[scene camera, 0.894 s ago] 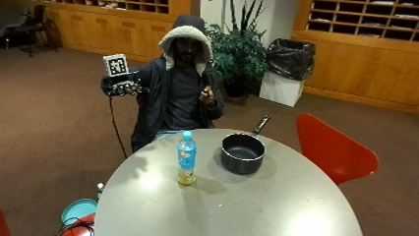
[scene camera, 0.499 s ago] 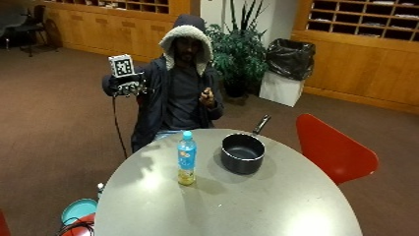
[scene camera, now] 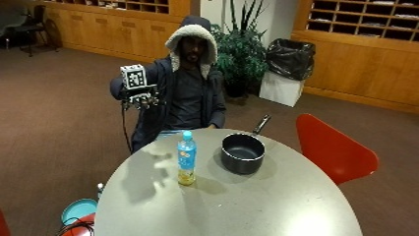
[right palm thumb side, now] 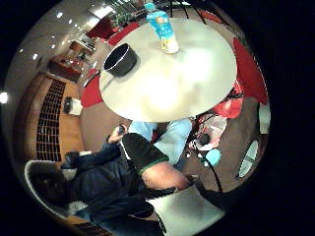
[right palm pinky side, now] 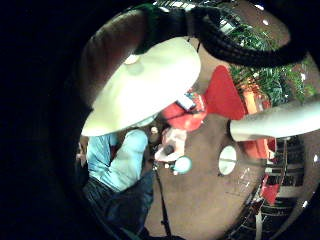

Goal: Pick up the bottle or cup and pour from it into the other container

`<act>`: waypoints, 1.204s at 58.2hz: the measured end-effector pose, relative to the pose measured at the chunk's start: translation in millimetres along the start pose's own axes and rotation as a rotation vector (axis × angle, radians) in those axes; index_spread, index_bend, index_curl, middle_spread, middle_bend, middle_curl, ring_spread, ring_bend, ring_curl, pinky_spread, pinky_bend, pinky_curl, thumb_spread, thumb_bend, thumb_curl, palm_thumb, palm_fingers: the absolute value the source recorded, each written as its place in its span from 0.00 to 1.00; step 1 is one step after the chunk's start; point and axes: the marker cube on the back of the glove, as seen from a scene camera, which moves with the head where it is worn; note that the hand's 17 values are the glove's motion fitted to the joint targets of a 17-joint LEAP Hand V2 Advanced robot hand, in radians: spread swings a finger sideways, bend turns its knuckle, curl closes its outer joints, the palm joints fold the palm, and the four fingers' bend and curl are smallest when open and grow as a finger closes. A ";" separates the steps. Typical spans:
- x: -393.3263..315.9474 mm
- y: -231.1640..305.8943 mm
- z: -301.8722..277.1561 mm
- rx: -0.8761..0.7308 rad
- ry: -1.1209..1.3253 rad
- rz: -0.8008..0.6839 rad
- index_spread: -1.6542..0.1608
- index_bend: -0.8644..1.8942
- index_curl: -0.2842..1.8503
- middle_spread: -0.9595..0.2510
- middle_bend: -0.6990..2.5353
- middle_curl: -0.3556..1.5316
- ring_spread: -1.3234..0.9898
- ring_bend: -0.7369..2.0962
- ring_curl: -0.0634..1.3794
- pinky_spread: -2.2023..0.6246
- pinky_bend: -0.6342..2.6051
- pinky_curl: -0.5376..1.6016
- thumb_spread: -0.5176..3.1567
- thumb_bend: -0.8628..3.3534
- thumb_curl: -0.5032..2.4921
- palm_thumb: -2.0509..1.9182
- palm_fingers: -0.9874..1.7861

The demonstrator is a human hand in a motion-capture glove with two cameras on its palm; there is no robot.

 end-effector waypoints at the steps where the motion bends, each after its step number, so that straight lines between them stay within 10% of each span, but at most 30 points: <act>1: 0.9 -0.6 1.7 -0.051 -0.001 -0.036 0.65 0.37 0.27 0.74 0.28 0.35 0.62 0.32 0.13 0.91 0.34 0.40 0.39 0.20 0.27 0.58 0.46; 27: -0.1 -128.8 104.2 -0.149 -0.264 -0.044 0.68 0.35 0.24 0.79 0.29 0.36 0.63 0.33 0.16 0.91 0.38 0.42 0.37 0.20 0.28 0.58 0.42; 37: -28.4 -189.4 159.2 0.094 -0.563 -0.020 0.69 0.34 0.22 0.80 0.28 0.36 0.64 0.35 0.18 0.91 0.42 0.43 0.36 0.20 0.29 0.59 0.43; 70: -93.3 -234.6 220.2 0.129 -1.175 0.041 0.74 0.34 0.20 0.67 0.34 0.40 0.54 0.52 0.29 0.86 0.37 0.40 0.33 0.22 0.32 0.75 0.70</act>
